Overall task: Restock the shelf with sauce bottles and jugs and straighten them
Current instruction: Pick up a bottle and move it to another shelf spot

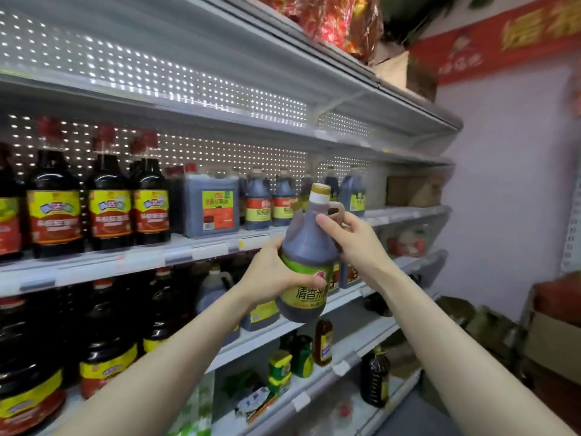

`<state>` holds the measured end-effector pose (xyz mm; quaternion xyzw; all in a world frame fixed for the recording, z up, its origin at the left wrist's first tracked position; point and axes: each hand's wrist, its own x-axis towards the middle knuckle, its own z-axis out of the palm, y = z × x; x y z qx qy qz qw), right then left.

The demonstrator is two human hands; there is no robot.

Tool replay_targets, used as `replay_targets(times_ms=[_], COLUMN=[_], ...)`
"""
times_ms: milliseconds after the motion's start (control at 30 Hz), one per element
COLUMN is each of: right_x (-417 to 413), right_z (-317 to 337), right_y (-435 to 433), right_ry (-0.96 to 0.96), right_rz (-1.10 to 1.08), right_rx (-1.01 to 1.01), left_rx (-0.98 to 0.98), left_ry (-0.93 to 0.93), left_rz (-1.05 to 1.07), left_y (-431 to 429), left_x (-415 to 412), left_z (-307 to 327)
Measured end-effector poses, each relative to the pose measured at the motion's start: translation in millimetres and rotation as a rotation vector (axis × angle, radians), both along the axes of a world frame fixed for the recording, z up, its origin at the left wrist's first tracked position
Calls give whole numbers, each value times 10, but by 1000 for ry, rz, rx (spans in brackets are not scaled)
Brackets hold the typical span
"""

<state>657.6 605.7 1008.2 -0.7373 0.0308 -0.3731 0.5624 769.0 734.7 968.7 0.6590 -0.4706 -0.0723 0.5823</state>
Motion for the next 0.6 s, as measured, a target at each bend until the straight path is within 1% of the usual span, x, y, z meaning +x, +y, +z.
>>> replay_targets(times_ms=[167, 333, 467, 600], right_x=[231, 687, 1116, 1509], right_z=[-25, -66, 205, 394], right_y=[-930, -1954, -2832, -3503], right_ry=[-25, -30, -42, -91], right_rz=[-54, -96, -92, -67], right_rx=[-3, -53, -85, -93], left_rx=[-2, -16, -73, -89], left_ry=[-20, -28, -31, -60], left_rz=[-44, -56, 3, 44], left_y=[-1008, -2063, -2994, -3650], left_x=[280, 699, 1143, 1460], left_z=[-16, -78, 139, 330])
